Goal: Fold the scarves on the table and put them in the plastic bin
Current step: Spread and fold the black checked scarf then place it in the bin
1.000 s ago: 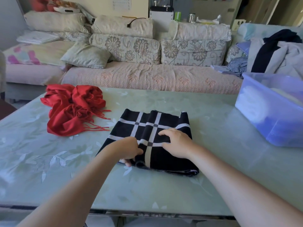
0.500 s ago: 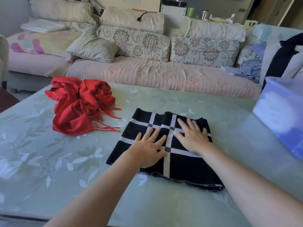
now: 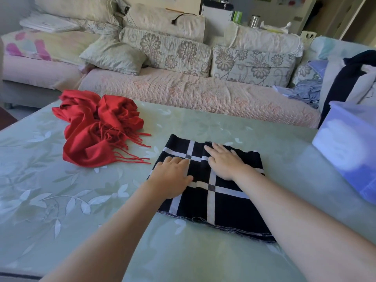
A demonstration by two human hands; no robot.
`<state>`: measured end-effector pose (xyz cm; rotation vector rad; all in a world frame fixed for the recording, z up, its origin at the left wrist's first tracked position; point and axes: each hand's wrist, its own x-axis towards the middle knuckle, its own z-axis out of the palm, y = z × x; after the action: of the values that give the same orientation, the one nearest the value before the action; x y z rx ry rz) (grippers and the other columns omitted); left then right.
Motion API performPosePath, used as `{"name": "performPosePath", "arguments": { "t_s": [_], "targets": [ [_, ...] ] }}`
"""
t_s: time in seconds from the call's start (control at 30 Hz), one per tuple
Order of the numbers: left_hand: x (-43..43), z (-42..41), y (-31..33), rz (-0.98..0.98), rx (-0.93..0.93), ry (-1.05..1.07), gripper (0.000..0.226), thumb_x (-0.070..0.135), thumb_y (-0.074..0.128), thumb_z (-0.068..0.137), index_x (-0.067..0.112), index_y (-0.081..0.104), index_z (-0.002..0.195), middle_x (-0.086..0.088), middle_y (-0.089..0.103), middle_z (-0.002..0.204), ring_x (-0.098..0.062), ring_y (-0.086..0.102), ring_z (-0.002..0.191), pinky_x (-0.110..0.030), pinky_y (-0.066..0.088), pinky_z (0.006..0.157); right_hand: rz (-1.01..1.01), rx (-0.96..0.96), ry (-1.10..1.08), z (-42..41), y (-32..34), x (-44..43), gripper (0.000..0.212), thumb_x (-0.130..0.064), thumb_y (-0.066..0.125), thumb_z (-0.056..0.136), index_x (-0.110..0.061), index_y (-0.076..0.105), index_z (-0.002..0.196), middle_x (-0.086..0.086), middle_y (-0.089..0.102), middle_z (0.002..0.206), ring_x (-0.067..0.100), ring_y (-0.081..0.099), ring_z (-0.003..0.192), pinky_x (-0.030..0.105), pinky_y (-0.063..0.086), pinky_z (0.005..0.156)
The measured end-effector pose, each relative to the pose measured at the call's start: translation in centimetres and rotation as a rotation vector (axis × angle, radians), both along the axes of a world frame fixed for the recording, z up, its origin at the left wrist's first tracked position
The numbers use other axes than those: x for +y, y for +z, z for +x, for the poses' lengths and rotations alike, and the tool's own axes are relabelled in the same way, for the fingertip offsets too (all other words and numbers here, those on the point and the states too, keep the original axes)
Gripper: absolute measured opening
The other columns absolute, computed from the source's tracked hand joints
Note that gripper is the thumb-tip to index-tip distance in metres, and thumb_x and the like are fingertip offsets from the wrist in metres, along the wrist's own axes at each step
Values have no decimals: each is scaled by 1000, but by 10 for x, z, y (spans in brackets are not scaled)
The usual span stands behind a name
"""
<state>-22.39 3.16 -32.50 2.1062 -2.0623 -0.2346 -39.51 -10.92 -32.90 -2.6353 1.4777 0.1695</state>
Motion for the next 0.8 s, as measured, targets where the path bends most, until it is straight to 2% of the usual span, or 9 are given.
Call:
{"name": "performPosePath", "arguments": {
  "t_s": [0.07, 0.13, 0.27, 0.37, 0.47, 0.6, 0.67, 0.73, 0.8],
  "targets": [
    [6, 11, -2, -7, -23, 66, 51, 43, 44, 98, 19, 39, 142, -4, 41, 145, -27, 34, 132, -43, 34, 107, -87, 60, -44, 12, 2, -3, 56, -32, 20, 99, -30, 27, 155, 2, 26, 162, 21, 22, 149, 55, 10, 119],
    [12, 20, -2, 1, -60, 127, 47, 37, 46, 97, 16, 40, 139, -7, 43, 140, -29, 37, 127, -41, 37, 103, -194, 87, -23, 32, 9, -3, 50, -28, 26, 98, -24, 41, 146, 3, 44, 149, 25, 38, 137, 53, 21, 114],
    [20, 33, 2, 58, -139, 304, 39, 31, 49, 93, 9, 46, 125, -10, 48, 127, -28, 43, 117, -34, 40, 93, -211, 11, 223, 86, 23, 7, 57, -3, 42, 93, -23, 41, 146, 4, 44, 143, 30, 46, 127, 45, 40, 104],
    [23, 42, 5, 132, -187, 388, 58, 47, 51, 89, 8, 47, 132, -10, 53, 132, -29, 48, 122, -34, 40, 92, -203, 47, 414, 123, 25, 11, 52, -3, 45, 97, -25, 45, 144, 4, 46, 140, 31, 56, 116, 43, 49, 91],
    [26, 46, 7, 188, -213, 394, 58, 53, 52, 88, 12, 51, 129, -7, 57, 129, -28, 53, 118, -33, 37, 82, -285, 238, 540, 143, 22, 3, 44, -9, 47, 98, -28, 50, 137, 3, 52, 132, 31, 60, 108, 36, 46, 77],
    [31, 43, 16, 187, -93, 349, 26, 28, 50, 93, 13, 54, 114, -8, 59, 121, -29, 57, 107, -33, 38, 79, -337, 318, 577, 145, 34, 0, 26, -24, 48, 101, -20, 60, 124, 8, 54, 122, 34, 61, 100, 33, 39, 69],
    [33, 41, 25, 97, -1, 331, 9, 21, 46, 94, 13, 47, 97, -10, 60, 112, -28, 53, 88, -32, 37, 71, -346, 287, 543, 139, 45, -3, 19, -17, 53, 96, -15, 66, 111, 10, 52, 116, 33, 60, 91, 33, 38, 66],
    [32, 35, 36, 12, 122, 318, 16, 23, 43, 97, 9, 44, 89, -13, 61, 101, -24, 47, 75, -32, 34, 60, -311, 181, 494, 123, 57, -8, 22, -3, 52, 91, -12, 65, 107, 8, 51, 113, 29, 53, 84, 34, 37, 65],
    [30, 23, 51, -38, 241, 297, 24, 27, 46, 97, 6, 51, 88, -14, 63, 90, -24, 51, 69, -35, 39, 54, -246, 14, 422, 97, 68, -13, 24, 4, 49, 88, -13, 62, 98, 4, 54, 106, 23, 49, 85, 33, 37, 69]
  ]
}}
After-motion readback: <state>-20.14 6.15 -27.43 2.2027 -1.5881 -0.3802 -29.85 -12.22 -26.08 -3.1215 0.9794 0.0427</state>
